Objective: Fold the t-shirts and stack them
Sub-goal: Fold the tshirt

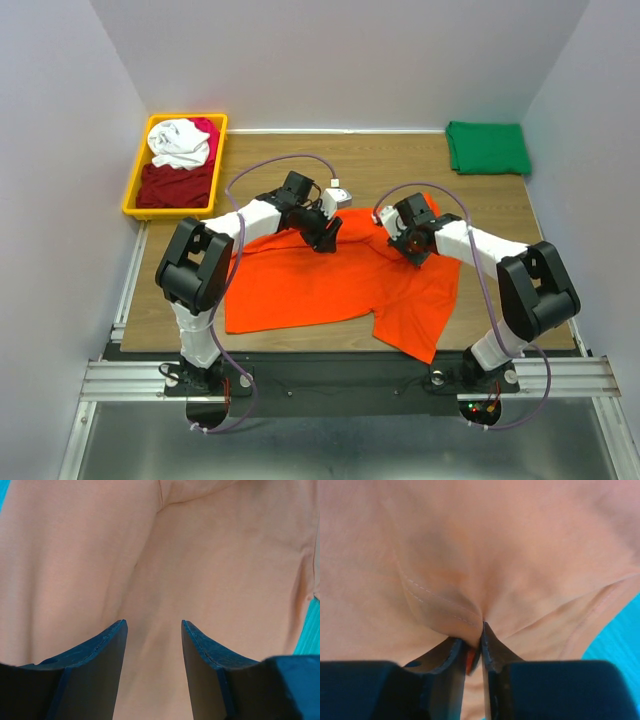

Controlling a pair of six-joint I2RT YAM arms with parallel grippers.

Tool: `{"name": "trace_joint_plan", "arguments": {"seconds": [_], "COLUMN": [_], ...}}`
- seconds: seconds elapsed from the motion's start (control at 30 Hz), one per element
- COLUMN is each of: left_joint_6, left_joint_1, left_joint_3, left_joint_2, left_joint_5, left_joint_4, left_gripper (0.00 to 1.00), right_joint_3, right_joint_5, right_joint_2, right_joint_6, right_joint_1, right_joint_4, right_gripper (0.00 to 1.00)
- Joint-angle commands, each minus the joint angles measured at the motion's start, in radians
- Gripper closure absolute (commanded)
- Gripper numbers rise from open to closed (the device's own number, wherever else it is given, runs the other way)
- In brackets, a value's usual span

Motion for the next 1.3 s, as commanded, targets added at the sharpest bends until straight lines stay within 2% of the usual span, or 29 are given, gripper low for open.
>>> {"name": "trace_joint_plan", "arguments": {"seconds": [0.0,0.17,0.27,0.53,0.73,0.83,0.97,1.17,1.27], "left_joint_6": [0.026,0.032,0.025,0.014,-0.017,-0.003,0.025,0.063,0.081], "left_joint_1": [0.004,0.004,0.006,0.004,-0.023,-0.06,-0.092,-0.118,-0.132], "left_joint_3": [0.002,0.014,0.033,0.04,0.016,0.059,0.109,0.201,0.217], "left_joint_2": [-0.071,-0.068,-0.054,-0.072,-0.091,-0.066,-0.019,0.084,0.121], "left_joint_5": [0.03,0.047,0.061,0.064,-0.019,-0.108,-0.136,-0.108,-0.056], "left_joint_4": [0.0,-0.002,-0.002,0.035,0.135,0.159,0.185,0.196,0.273], "left_gripper": [0.41,0.43,0.45,0.49,0.39,0.38,0.41,0.45,0.45], "right_joint_3": [0.096,0.181,0.234,0.431,0.559,0.574,0.576,0.574,0.585], "right_joint_5": [0.013,0.019,0.016,-0.014,-0.067,-0.091,-0.105,-0.154,-0.163], "right_joint_2": [-0.023,0.014,0.08,0.27,0.38,0.41,0.434,0.436,0.442], "right_joint_6": [0.026,0.006,-0.009,-0.01,0.027,0.041,0.053,0.079,0.09], "right_joint_1": [0.007,0.004,-0.013,-0.124,-0.18,-0.18,-0.18,-0.18,-0.18], "right_joint_4": [0.038,0.029,0.029,0.03,0.027,0.021,0.015,-0.004,-0.014], "right_gripper": [0.8,0.85,0.99,0.99,0.99,0.99,0.99,0.99,0.99]}}
